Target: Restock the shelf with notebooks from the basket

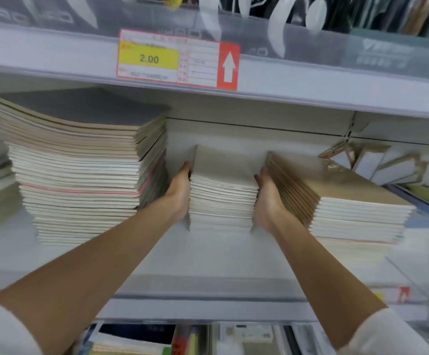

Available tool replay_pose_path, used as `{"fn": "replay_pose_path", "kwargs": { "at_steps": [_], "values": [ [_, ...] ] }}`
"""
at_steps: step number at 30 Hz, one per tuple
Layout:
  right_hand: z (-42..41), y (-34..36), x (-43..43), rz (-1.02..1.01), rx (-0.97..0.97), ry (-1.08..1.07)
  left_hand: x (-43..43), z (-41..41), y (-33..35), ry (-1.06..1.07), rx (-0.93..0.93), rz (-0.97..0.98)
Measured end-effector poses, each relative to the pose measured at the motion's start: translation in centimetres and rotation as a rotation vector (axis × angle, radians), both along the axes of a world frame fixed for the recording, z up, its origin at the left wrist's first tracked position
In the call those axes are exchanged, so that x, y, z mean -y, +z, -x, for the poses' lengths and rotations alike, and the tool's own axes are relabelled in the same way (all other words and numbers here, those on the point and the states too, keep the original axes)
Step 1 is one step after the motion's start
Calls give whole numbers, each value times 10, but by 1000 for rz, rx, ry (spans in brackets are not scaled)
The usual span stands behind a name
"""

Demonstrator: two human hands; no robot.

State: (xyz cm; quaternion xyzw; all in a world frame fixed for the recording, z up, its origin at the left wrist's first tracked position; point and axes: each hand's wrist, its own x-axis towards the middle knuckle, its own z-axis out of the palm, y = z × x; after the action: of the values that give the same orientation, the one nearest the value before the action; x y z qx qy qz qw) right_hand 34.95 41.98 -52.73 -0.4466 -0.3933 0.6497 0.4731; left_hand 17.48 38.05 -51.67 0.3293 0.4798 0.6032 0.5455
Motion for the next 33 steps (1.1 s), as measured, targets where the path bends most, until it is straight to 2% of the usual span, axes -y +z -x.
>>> {"fn": "replay_pose_path", "kwargs": {
  "at_steps": [7,12,17,20,22,23,24,25,26,28,31,33],
  "values": [
    [-1,-25,20,85,166,-4,10,-6,-30,-106,128,99],
    [-1,-22,25,59,-114,-39,9,-7,-30,-106,64,92],
    [-2,-20,30,-17,30,-97,6,-8,-33,-67,63,56],
    [-6,-17,35,76,-124,50,10,-5,-31,-84,119,42],
    [-11,-14,41,69,-81,137,15,-5,-28,-136,134,33],
    [-12,-13,44,34,-19,161,18,-6,-29,-107,71,-5],
    [-14,-14,46,-40,79,154,22,-7,-33,-26,-77,-90],
    [-15,-17,50,-152,216,107,27,-5,-38,96,-328,-212],
    [-18,-21,55,-299,374,54,31,-1,-45,218,-637,-367],
    [-28,-31,62,-614,747,30,39,13,-52,330,-1238,-628],
    [-49,-37,61,-1224,1417,-17,34,29,-52,289,-2104,-1072],
    [-55,-33,54,-1636,1735,-119,28,37,-48,111,-2419,-1270]
  ]
}}
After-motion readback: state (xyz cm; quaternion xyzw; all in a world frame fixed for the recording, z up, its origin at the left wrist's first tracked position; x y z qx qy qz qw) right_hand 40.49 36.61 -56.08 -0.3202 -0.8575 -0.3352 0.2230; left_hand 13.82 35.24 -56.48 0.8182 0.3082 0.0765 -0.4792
